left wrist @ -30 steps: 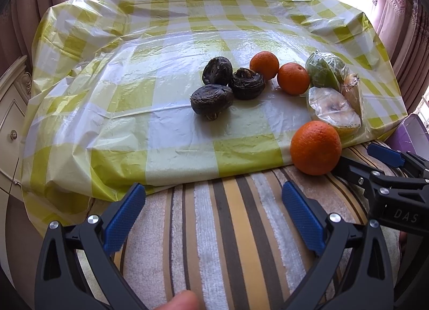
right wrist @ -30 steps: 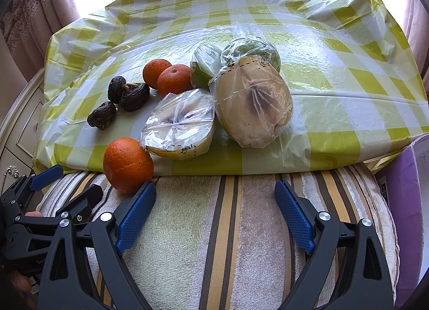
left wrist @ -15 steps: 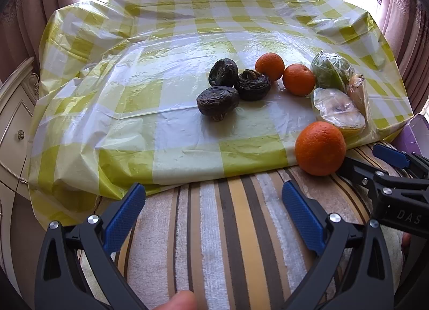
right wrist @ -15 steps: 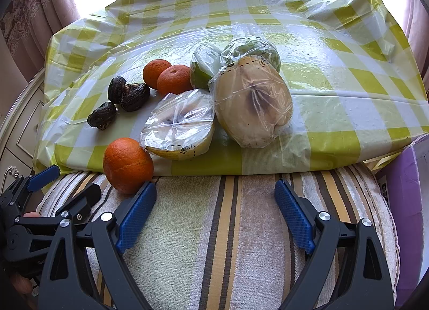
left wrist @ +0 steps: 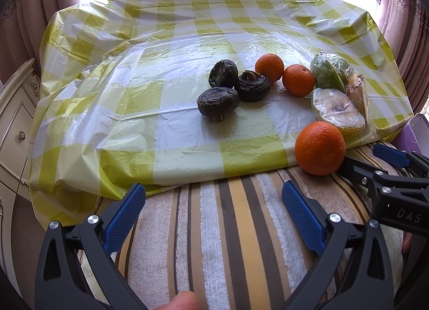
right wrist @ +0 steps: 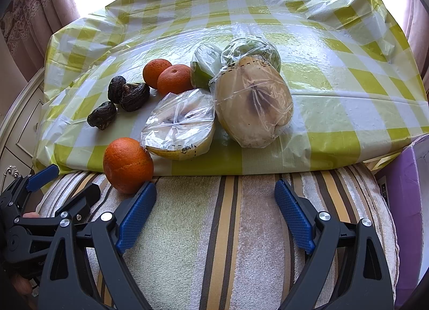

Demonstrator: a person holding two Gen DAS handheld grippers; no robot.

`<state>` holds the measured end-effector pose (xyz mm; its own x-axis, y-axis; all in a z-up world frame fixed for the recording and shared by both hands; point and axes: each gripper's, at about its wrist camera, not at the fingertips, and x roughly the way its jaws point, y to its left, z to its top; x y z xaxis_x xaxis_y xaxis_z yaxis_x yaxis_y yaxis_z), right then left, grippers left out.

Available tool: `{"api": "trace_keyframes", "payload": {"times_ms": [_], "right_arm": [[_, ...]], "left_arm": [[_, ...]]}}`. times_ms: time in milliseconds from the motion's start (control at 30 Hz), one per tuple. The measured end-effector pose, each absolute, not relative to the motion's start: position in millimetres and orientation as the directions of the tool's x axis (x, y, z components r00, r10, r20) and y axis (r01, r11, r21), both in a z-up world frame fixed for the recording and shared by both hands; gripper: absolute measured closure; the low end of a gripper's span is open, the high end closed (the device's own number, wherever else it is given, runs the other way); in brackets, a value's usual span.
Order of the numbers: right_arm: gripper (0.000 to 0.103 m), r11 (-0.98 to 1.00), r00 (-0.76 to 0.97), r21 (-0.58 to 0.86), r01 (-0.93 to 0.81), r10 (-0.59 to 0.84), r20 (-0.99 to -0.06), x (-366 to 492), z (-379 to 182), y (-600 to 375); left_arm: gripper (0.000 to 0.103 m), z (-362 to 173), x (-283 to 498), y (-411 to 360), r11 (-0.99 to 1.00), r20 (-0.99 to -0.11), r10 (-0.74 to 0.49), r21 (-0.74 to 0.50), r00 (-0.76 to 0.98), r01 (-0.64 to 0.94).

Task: Organize fruits

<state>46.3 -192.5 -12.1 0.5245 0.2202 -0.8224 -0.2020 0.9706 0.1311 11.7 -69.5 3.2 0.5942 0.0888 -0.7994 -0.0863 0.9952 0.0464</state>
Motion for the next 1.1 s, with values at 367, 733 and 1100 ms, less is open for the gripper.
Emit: {"api": "trace_keyframes", "payload": {"times_ms": [367, 733, 1100], "right_arm": [[0.015, 0.969, 0.522, 0.135, -0.205, 0.225, -0.823, 47.4, -11.6, -193.0], [0.016, 0.969, 0.522, 0.136, -0.205, 0.226, -0.823, 47.3, -12.0, -193.0], [0.017, 0.964, 0.523, 0.135, -0.231, 0.239, -0.818, 42.9, 7.7, -209.1]], "left_arm": [[0.001, 4.3, 11.2, -71.4, 0.995, -0.798, 0.092, 0.05, 0.595, -0.088], [0.001, 4.2, 11.1, -72.2, 0.995, -0.798, 0.094, 0.051, 0.596, -0.089], [0.002, 38.3, -0.5, -78.3, 0.987, -0.698, -0.142, -0.158, 0.702, 0.043]]}}
